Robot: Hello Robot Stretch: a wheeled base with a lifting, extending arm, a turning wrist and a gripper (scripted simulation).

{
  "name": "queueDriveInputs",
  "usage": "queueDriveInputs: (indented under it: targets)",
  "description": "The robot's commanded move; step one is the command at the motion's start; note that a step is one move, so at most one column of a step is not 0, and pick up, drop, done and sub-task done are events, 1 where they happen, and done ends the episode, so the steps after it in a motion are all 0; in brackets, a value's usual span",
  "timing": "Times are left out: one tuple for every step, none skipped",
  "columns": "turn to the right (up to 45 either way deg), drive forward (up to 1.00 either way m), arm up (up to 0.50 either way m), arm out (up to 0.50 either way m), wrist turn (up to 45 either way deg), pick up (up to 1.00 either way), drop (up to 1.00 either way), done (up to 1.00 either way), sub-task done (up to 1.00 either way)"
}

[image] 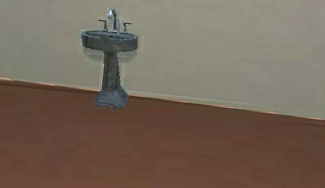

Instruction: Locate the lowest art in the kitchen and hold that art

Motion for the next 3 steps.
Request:
queueDriveInputs:
  targets:
    - [0.0, 0.20, 0.00, 0.00, 0.0, 0.00, 0.00, 0.00, 0.00]
    - [-39.0, 0.00, 0.00, 0.00, 0.0, 0.00, 0.00, 0.00, 0.00]
    - [0.0, 1.00, 0.00, 0.00, 0.0, 0.00, 0.00, 0.00, 0.00]
